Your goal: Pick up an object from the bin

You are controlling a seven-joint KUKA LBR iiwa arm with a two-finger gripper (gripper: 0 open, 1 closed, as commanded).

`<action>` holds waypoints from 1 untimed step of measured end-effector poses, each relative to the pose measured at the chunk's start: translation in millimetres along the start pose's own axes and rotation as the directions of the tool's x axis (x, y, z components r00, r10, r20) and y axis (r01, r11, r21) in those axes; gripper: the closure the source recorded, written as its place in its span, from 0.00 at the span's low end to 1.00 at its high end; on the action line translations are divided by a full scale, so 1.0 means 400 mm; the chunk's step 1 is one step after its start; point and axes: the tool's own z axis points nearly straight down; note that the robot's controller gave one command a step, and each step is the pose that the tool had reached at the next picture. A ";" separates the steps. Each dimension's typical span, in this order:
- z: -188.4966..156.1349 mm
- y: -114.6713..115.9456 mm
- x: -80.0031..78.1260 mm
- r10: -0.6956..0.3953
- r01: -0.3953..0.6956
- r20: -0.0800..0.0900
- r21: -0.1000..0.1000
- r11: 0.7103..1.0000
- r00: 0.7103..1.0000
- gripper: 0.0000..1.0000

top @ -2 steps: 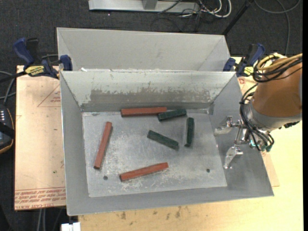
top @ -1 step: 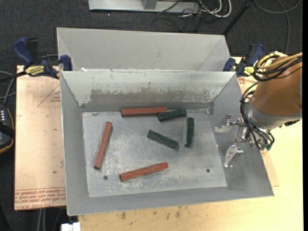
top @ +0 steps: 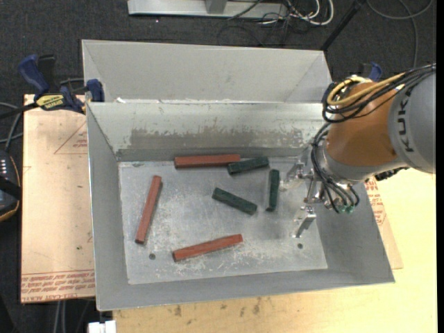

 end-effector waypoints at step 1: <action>0.072 0.064 -0.030 -0.132 0.132 -0.001 -0.006 0.991 0.991 0.00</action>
Offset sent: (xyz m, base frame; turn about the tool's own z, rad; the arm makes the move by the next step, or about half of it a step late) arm 0.0502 0.0662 -0.0310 -0.0671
